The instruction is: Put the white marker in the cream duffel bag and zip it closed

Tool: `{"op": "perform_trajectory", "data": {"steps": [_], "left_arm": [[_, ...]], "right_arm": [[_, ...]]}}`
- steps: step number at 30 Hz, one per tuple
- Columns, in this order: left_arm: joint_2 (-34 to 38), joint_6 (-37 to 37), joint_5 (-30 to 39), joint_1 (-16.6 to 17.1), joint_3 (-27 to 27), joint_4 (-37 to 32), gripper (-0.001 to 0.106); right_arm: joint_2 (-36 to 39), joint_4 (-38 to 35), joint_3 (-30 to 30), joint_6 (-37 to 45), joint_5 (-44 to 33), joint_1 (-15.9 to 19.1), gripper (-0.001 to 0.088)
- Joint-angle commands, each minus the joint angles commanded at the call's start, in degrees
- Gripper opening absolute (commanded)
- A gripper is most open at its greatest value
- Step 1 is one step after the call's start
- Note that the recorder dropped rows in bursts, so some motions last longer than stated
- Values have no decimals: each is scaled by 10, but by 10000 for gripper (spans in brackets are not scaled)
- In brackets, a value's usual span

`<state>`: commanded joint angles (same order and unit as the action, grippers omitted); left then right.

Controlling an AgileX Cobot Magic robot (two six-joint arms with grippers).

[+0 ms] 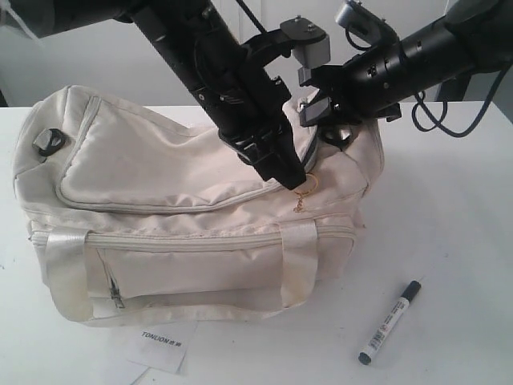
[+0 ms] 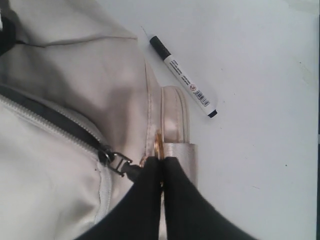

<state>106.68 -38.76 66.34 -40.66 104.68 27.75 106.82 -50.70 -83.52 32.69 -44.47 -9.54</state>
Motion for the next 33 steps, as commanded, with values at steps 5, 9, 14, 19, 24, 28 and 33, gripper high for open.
{"op": "perform_trajectory", "data": {"steps": [5, 9, 14, 19, 24, 28, 33], "left_arm": [[0, 15, 16, 0, 0, -26, 0], [0, 20, 21, 0, 0, -35, 0], [0, 31, 27, 0, 0, -37, 0], [0, 31, 36, 0, 0, -43, 0], [0, 41, 36, 0, 0, -47, 0], [-2, 45, 36, 0, 0, -48, 0], [-14, 45, 36, 0, 0, -51, 0]], "right_arm": [[0, 0, 0, 0, 0, 0, 0], [0, 0, 0, 0, 0, 0, 0], [0, 0, 0, 0, 0, 0, 0], [0, 0, 0, 0, 0, 0, 0], [0, 0, 0, 0, 0, 0, 0], [0, 0, 0, 0, 0, 0, 0], [0, 0, 0, 0, 0, 0, 0]]}}
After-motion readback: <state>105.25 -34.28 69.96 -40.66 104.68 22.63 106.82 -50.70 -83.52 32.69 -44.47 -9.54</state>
